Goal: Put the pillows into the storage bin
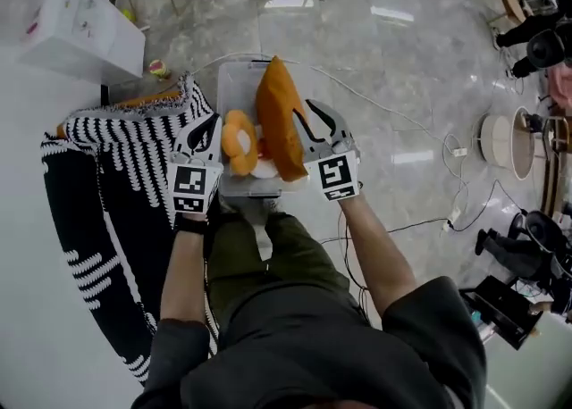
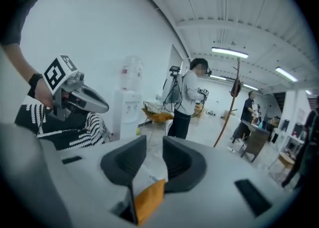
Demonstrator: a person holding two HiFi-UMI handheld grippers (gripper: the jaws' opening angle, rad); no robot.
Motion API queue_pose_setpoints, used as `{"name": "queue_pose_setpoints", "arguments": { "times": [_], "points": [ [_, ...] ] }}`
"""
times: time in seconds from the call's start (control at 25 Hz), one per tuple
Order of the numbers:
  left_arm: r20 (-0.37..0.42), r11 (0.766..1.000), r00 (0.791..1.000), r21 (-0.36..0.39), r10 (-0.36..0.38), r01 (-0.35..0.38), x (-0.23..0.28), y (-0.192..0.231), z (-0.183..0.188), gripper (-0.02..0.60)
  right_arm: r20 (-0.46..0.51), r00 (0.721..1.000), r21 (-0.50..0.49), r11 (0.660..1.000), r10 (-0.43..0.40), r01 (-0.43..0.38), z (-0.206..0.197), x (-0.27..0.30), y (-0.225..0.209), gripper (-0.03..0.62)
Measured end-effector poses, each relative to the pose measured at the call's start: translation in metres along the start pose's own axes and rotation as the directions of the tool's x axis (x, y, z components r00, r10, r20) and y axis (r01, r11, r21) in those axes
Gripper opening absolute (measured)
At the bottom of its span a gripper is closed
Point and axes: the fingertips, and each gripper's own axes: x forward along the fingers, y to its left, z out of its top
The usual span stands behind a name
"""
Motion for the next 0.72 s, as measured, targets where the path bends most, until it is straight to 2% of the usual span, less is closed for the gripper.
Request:
{"name": "queue_pose_setpoints", "arguments": {
  "times": [0.08, 0.28, 0.48, 0.72],
  "points": [
    [0.027, 0.999, 0.999, 0.043, -0.027, 0.026, -0.014, -0.012, 0.037, 0.005, 0.034, 0.999, -0.009, 1.0, -0.014, 0.015, 0.033, -0.023, -0.006, 0.073],
    [0.079, 0.992, 0.994, 0.108, -0.082, 0.073, -0.042, -0.035, 0.097, 0.005, 0.11, 0.993, 0.001, 0.999, -0.038, 0.038, 0.091, -0.063, -0.011, 0.072],
    [0.104, 0.985, 0.988, 0.142, -0.113, 0.097, -0.061, -0.053, 0.128, 0.004, 0.152, 0.987, 0.01, 0.998, -0.055, 0.054, 0.123, -0.093, -0.017, 0.067],
    [0.141, 0.978, 0.98, 0.173, -0.138, 0.113, -0.071, -0.073, 0.16, 0.005, 0.182, 0.979, 0.044, 0.996, -0.088, 0.081, 0.141, -0.119, -0.026, 0.007]
  ]
}}
